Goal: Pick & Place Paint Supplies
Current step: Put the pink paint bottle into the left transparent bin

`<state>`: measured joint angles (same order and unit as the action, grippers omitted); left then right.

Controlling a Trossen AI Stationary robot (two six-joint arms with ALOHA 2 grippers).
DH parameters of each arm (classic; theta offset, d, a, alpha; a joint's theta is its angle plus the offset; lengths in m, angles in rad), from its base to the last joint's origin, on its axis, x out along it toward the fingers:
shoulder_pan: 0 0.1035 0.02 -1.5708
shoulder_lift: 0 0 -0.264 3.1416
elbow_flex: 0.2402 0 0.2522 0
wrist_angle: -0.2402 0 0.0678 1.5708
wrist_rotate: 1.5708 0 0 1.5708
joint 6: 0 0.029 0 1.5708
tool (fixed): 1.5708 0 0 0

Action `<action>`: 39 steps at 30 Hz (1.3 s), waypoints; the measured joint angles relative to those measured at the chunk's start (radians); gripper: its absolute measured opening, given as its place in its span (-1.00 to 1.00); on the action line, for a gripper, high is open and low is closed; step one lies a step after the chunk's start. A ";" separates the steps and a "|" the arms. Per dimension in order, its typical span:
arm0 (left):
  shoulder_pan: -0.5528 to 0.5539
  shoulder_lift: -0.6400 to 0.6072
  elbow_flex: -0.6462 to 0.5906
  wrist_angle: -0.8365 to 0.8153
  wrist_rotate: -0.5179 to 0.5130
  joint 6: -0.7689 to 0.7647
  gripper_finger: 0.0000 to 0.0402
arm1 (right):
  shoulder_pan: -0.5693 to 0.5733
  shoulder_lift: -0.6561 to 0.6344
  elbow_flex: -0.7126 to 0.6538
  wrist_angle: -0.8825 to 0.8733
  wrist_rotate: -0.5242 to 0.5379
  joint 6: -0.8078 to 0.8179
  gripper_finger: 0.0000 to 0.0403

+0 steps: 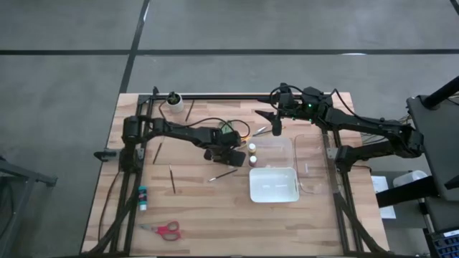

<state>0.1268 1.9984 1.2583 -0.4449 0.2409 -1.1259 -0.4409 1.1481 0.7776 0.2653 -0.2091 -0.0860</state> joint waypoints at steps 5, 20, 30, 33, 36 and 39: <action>0.000 -0.006 0.000 -0.004 0.003 0.000 0.11 | 0.000 0.000 0.000 0.000 0.000 0.000 0.08; -0.139 -0.155 0.000 -0.110 -0.428 -0.104 0.08 | 0.000 0.000 0.000 0.000 0.000 0.000 0.08; -0.448 -0.074 -0.009 -0.121 -1.136 -0.460 0.08 | 0.000 0.000 0.000 0.000 0.000 0.000 0.08; -0.485 -0.013 -0.006 -0.113 -1.201 -0.553 0.08 | 0.000 0.000 0.000 0.000 0.000 0.000 0.08; -0.488 0.051 -0.002 -0.100 -1.199 -0.640 0.08 | 0.000 0.000 0.000 0.000 0.000 0.000 0.08; -0.488 0.104 0.019 -0.068 -1.193 -0.654 0.07 | 0.000 0.000 0.000 0.000 0.000 0.000 0.08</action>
<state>-0.3610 2.1020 1.2770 -0.5125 -0.9519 -1.7800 -0.4408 1.1481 0.7776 0.2657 -0.2092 -0.0860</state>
